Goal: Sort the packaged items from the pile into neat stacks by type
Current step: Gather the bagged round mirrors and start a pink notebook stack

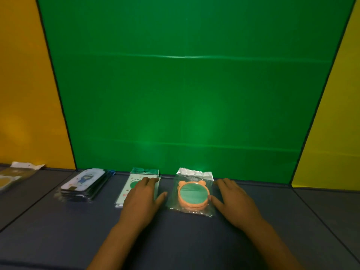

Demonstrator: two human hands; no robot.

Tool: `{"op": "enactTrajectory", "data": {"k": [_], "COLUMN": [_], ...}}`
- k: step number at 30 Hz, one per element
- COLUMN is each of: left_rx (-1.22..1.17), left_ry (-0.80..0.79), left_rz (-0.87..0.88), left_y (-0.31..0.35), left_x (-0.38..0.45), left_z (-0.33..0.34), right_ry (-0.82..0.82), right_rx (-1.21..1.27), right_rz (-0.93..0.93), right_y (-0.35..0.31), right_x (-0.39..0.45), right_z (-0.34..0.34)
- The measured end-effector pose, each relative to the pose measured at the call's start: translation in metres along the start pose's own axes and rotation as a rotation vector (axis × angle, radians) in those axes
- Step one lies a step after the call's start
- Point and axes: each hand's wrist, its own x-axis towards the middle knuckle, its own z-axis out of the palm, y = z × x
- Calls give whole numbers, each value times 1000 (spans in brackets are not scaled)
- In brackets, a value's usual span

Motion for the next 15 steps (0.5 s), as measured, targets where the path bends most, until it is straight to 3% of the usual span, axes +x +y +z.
{"op": "enactTrajectory", "data": {"k": [6, 15], "left_rx": [228, 378], "left_ry": [-19, -44], "left_rz": [-16, -145], "left_y": [-51, -148], "left_x": [-16, -72], "left_z": [-51, -125], "right_ry": [-4, -81], "right_rx": [8, 39], "right_rz": [-101, -218], "right_y": [-74, -207], "right_x": [12, 7], "right_z": [2, 1]}}
